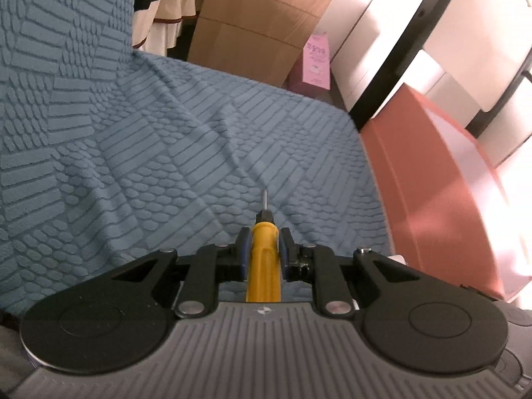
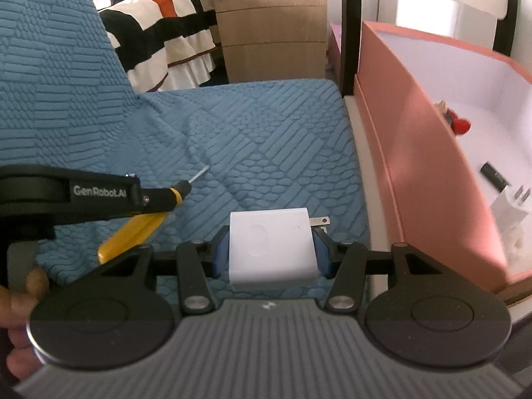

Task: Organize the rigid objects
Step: 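Lift screwdriver in left tool while right tool holds white charger above cushion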

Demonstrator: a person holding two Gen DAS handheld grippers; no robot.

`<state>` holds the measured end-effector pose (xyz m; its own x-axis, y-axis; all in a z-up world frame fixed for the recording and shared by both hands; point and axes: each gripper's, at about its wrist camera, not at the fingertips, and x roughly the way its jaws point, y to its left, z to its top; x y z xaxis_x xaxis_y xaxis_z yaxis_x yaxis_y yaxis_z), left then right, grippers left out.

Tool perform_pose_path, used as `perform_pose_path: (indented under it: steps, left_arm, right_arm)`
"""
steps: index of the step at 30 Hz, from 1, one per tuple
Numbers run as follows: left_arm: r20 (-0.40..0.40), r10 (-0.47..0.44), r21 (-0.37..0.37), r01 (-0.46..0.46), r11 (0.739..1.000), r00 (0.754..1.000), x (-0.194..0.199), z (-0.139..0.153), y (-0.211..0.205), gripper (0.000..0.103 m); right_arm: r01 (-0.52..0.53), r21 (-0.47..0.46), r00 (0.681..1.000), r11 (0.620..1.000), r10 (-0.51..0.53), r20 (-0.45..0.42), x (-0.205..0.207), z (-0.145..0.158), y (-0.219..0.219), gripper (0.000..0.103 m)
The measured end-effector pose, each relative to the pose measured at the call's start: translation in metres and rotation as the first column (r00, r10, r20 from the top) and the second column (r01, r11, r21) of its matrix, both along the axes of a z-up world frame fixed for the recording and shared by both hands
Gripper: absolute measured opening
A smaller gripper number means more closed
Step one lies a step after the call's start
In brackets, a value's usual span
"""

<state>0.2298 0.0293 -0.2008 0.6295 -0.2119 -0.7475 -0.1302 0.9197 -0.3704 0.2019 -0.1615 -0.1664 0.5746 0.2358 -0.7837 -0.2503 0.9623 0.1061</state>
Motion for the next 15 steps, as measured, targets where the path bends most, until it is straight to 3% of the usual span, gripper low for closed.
perform_pose_path:
  steps: [15]
  left_arm:
    - [0.073, 0.011, -0.051, -0.007, 0.999, 0.997, -0.012, 0.053, 0.0, 0.019]
  right_arm:
    - [-0.025, 0.062, 0.998, 0.998, 0.022, 0.059, -0.008, 0.053, -0.029, 0.054]
